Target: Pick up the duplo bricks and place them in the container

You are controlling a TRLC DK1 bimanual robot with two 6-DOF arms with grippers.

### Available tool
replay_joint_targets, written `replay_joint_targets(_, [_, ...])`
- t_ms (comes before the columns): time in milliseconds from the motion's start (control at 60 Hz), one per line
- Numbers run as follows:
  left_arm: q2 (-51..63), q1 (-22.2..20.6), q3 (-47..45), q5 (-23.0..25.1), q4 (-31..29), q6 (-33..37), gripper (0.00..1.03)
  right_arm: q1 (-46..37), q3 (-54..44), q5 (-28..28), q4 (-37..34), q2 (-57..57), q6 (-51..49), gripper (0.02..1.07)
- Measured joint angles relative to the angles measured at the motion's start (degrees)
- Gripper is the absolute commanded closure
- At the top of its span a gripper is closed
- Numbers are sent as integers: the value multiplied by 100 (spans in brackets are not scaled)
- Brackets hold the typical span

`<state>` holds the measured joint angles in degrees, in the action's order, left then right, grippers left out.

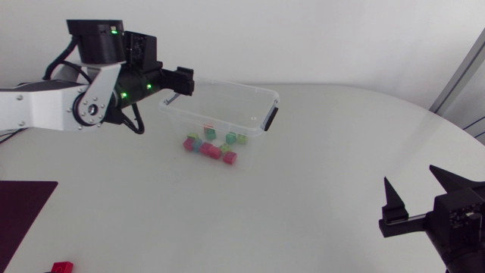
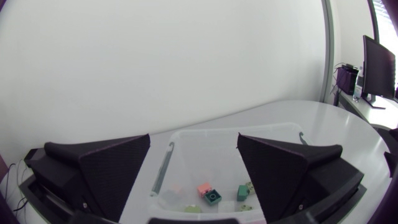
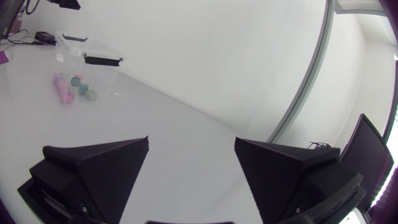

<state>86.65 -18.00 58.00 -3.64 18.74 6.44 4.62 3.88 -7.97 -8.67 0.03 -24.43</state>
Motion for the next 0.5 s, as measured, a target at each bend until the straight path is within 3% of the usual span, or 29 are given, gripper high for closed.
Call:
replay_joint_targets(200, [-782,120,-892,-424,76,442,4,-24,0,2,0,0,0,7])
replay_joint_targets(500, [-1858,713,-1488,-533,70,695,4,4,-13,20,120,0,225,7])
